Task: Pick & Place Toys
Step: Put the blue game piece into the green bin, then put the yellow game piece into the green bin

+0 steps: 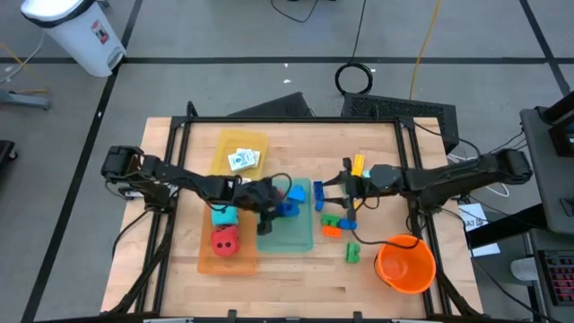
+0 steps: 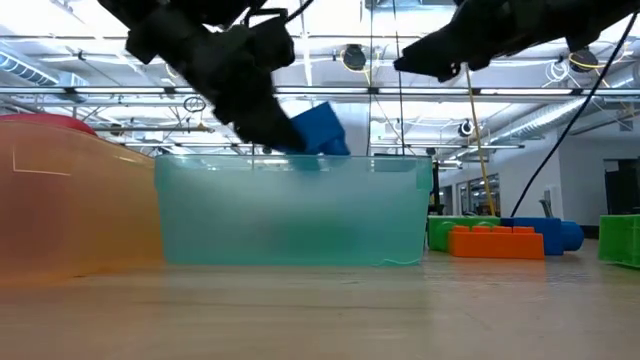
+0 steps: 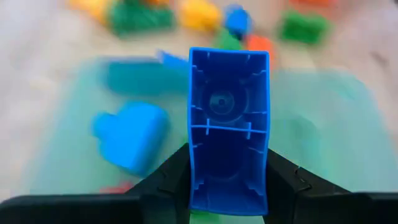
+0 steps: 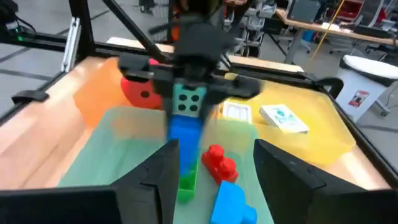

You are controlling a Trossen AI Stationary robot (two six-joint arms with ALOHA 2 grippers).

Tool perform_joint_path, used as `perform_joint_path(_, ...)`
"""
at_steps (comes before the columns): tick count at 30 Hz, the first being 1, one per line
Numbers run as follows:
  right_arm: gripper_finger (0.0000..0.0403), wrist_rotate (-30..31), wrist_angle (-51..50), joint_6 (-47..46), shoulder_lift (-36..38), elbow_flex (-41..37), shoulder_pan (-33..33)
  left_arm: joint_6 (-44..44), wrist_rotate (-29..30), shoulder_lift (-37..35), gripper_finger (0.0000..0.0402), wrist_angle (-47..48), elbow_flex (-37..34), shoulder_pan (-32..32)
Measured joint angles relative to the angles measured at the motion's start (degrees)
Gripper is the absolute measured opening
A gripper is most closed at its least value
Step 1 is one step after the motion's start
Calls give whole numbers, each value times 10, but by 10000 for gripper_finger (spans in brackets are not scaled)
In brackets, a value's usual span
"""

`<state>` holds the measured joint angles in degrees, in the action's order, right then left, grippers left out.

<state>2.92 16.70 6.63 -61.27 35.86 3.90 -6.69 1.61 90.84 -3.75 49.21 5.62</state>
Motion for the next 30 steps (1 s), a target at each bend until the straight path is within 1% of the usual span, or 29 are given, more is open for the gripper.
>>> perform_joint_path(3,172,0,-13,0,17,0,0,-18,-63,9,132,36,1,12)
perform_joint_path(5,169,0,-22,0,19,0,0,-21,-87,12,132,85,0,24)
perform_joint_path(6,167,1,-23,-1,19,0,0,-21,-85,15,132,99,0,30)
perform_joint_path(9,165,1,-28,-2,19,0,0,-35,-39,17,134,140,0,42)
perform_joint_path(11,166,2,-39,-2,18,0,0,-52,-18,17,162,137,0,41)
perform_joint_path(15,176,12,-79,-11,25,0,0,-57,-10,16,254,123,0,35)
perform_joint_path(18,186,69,-116,-17,33,0,0,-57,-11,17,309,126,0,30)
perform_joint_path(20,194,122,-140,-19,36,0,0,-56,-11,17,337,123,0,26)
perform_joint_path(23,205,210,-195,-55,35,0,-3,-57,-11,17,368,116,0,21)
perform_joint_path(25,212,240,-231,-87,35,0,-18,-57,-11,17,383,104,0,17)
perform_joint_path(27,218,238,-272,-127,35,0,-45,-57,-11,17,392,86,0,14)
perform_joint_path(30,223,213,-321,-174,35,0,-98,-57,-12,13,398,53,0,8)
